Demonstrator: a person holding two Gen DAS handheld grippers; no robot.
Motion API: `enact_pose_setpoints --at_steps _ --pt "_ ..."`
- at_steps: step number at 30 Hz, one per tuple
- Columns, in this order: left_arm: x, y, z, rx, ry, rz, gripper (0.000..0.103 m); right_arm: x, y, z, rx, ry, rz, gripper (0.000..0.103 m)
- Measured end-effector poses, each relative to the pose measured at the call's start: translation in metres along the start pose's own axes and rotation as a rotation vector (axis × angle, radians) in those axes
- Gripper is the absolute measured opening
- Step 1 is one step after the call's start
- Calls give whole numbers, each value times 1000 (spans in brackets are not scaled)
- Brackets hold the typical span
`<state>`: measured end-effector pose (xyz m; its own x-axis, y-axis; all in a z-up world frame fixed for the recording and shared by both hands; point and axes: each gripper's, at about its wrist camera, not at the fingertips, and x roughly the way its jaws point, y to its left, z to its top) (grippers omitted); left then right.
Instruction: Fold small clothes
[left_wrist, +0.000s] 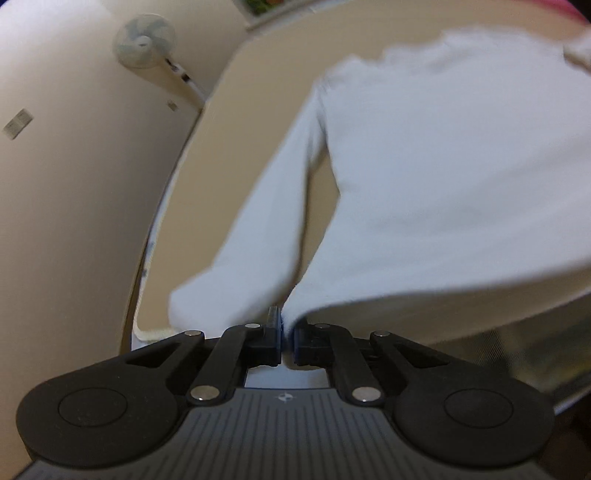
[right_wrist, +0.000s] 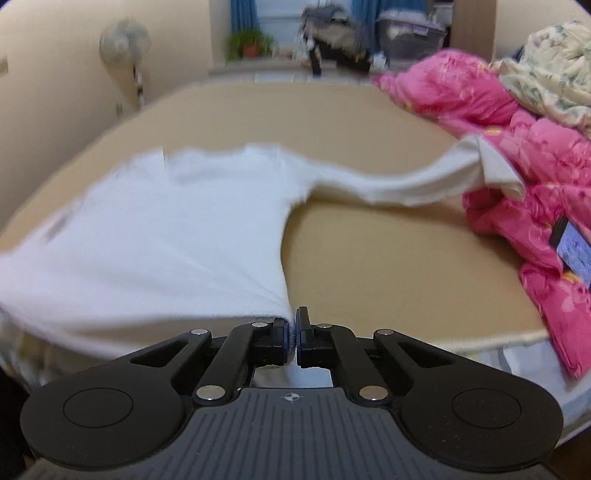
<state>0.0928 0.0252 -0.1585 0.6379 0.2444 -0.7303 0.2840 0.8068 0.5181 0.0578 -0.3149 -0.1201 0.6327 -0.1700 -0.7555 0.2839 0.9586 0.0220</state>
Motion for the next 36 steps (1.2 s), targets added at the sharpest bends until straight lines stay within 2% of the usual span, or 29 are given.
enact_pose_setpoints --at_steps 3,5,13,19,25,31,33,35,36 --pt "32 -25 -13 77 89 -5 6 54 -5 -30 79 189 -6 3" --pt "37 -33 -18 97 108 3 6 68 -9 -38 144 238 10 3" --pt "36 -20 -14 66 102 -19 6 59 -8 -35 118 229 19 3" --pt "35 -26 -20 85 108 -14 6 66 -2 -38 91 253 8 3" --pt "30 -22 -20 72 93 -16 6 54 6 -38 38 237 1 3" --pt "34 -30 -24 114 104 -9 6 61 3 -40 59 274 9 4" --pt "33 -31 -27 139 108 -13 11 60 3 -42 47 288 13 5" --pt "32 -29 -31 153 110 -29 13 59 6 -45 28 342 8 6" --pt "31 -28 -33 161 120 -45 22 58 7 -48 16 374 6 8"
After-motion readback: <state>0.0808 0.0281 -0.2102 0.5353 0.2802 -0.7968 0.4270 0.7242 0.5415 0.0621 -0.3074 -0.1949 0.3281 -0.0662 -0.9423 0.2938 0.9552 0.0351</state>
